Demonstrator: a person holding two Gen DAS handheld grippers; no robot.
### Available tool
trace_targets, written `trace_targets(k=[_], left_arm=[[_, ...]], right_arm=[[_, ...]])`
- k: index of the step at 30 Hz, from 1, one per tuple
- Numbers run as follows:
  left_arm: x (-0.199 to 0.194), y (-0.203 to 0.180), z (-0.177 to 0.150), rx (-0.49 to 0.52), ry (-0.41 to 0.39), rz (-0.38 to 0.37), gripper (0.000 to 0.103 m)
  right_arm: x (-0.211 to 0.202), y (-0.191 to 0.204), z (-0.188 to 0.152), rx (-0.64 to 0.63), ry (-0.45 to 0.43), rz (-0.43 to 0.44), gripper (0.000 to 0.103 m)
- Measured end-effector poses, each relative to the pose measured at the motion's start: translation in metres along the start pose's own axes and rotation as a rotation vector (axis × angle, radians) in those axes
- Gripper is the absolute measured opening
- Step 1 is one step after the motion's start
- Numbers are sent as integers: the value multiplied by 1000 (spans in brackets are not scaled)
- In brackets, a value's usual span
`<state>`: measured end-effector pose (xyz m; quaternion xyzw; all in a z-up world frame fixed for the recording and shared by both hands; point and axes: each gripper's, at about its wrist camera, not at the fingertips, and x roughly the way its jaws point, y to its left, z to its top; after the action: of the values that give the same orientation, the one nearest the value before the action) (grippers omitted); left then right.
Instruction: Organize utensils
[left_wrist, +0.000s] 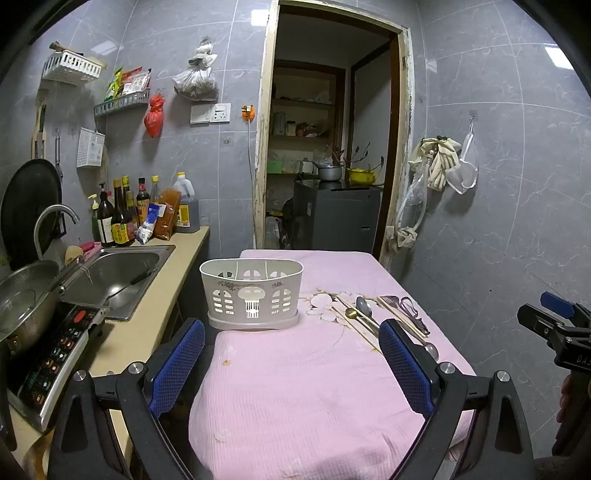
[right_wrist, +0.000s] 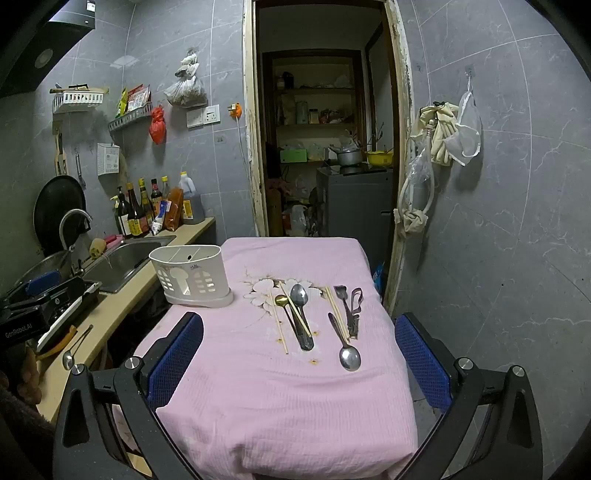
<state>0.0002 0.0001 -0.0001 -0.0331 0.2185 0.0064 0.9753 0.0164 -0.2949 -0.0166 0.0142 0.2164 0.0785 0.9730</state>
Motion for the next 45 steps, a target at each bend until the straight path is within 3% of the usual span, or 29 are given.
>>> trace_targets(k=[16, 21, 26, 36, 45], left_arm=[[0, 0, 0, -1, -1, 0, 95], [0, 0, 1, 5, -11, -3, 95], [5, -1, 8, 11, -46, -3, 95], [31, 3, 31, 39, -114, -46, 95], [80, -15, 43, 12, -39, -111, 95]], right_arm=[[0, -1, 5, 1, -2, -1, 102], [13, -3, -7, 11, -30, -5, 102], [14, 0, 11, 17, -61, -9, 102], [27, 11, 22, 41, -104, -49, 102], [36, -12, 27, 81, -75, -121, 102]])
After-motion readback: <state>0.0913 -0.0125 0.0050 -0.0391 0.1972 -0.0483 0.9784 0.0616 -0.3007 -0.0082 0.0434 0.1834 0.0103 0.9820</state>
